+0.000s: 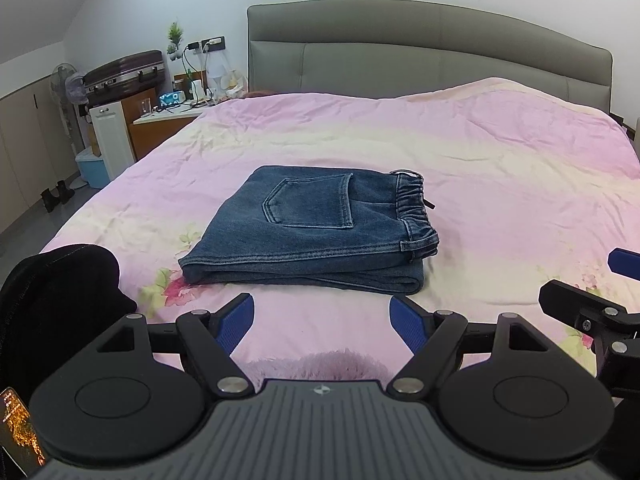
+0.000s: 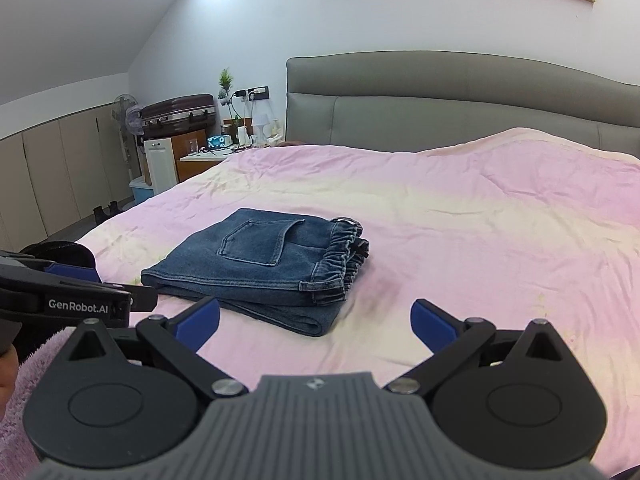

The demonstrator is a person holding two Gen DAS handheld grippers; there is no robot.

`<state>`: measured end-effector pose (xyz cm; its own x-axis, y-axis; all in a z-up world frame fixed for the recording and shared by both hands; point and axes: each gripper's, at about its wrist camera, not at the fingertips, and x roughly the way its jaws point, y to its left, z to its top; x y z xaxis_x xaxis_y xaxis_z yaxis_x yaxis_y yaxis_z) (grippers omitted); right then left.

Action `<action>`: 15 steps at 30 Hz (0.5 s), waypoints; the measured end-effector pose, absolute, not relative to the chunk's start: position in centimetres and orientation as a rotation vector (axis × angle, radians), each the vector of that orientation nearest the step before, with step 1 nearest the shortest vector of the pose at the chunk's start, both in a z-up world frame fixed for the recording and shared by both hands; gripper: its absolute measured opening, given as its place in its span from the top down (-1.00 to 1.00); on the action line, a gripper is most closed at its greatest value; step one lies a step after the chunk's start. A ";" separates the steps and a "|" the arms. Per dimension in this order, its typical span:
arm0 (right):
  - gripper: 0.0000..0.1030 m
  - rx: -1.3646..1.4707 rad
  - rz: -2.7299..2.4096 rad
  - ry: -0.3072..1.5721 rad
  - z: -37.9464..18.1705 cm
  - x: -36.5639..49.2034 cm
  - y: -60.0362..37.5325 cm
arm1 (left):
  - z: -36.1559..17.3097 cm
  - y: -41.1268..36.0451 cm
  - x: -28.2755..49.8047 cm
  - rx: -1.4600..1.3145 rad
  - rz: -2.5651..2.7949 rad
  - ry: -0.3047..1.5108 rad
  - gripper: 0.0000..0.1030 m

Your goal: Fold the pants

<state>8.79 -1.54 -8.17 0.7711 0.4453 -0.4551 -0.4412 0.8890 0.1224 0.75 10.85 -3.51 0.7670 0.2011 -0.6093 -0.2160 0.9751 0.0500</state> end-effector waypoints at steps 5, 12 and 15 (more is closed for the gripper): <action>-0.90 0.014 0.487 0.487 -8.0 8.7 -1.6 | -3.3 10.9 0.7 -0.027 0.226 0.661 -0.75; -0.90 0.007 0.494 0.488 -8.0 8.5 -1.6 | -3.1 10.6 0.7 -0.009 0.221 0.657 -0.75; -0.90 0.009 0.493 0.486 -7.9 8.5 -1.7 | -3.0 10.5 0.6 -0.004 0.218 0.654 -0.75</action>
